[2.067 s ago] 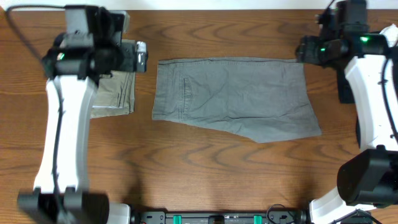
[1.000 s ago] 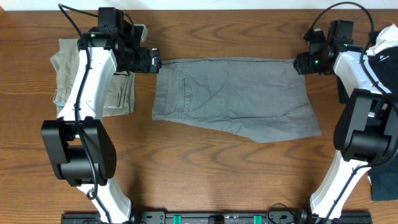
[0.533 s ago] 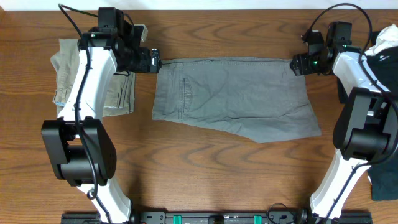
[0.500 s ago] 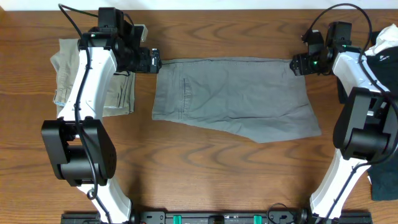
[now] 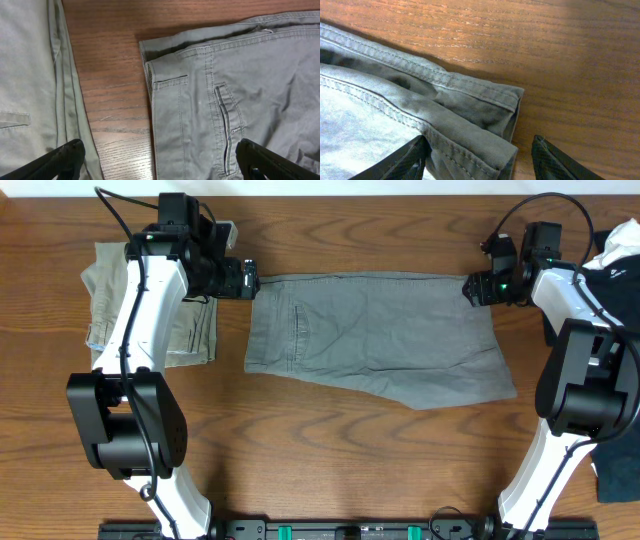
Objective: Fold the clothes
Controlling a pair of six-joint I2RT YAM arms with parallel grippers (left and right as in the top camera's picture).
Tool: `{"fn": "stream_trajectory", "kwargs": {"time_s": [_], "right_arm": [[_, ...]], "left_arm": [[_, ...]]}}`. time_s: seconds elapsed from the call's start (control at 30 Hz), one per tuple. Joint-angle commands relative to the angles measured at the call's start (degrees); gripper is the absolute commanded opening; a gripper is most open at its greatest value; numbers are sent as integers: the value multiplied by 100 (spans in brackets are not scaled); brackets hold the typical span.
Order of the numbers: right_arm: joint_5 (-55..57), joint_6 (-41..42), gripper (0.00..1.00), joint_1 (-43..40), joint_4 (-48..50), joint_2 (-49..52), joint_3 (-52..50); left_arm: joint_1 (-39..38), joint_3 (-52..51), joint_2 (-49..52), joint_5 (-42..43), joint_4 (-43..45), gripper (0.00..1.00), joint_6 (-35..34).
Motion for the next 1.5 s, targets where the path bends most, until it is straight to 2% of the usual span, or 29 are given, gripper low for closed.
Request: {"fn": "stream_trajectory", "kwargs": {"time_s": [0.0,0.13,0.5,0.73,0.83,1.03,1.07,1.13,1.27,1.33,1.47], "right_arm": [[-87,-24,64,0,92,87,-39],[-87,-24,56,2,192,87,-39],[-92,-22,52,0,199,90,-48],[-350,-20,29,9,221,90,-48],[-345,-22,15,13,225,90,-48],[-345,-22,5,-74,203,90,-48],[-345,-22,6,-74,205,90,-46],[-343,-22,27,-72,205,90,-46],[-345,-22,51,-74,177,87,-46],[-345,-24,58,-74,181,87,-44],[-295,-26,61,-81,306,87,-44]], "left_arm": [[-11,83,28,74,-28,98,74],[-11,83,28,74,-31,98,74],[-11,83,28,74,-26,98,72],[-11,83,28,74,-26,98,72],[-11,83,28,74,-26,98,72],[-11,83,28,74,-26,98,72],[-11,83,28,74,-26,98,72],[-11,83,28,74,-26,98,72],[-11,83,28,74,-26,98,72],[-11,83,28,74,-26,98,72],[-11,83,28,74,-26,98,72]]}}
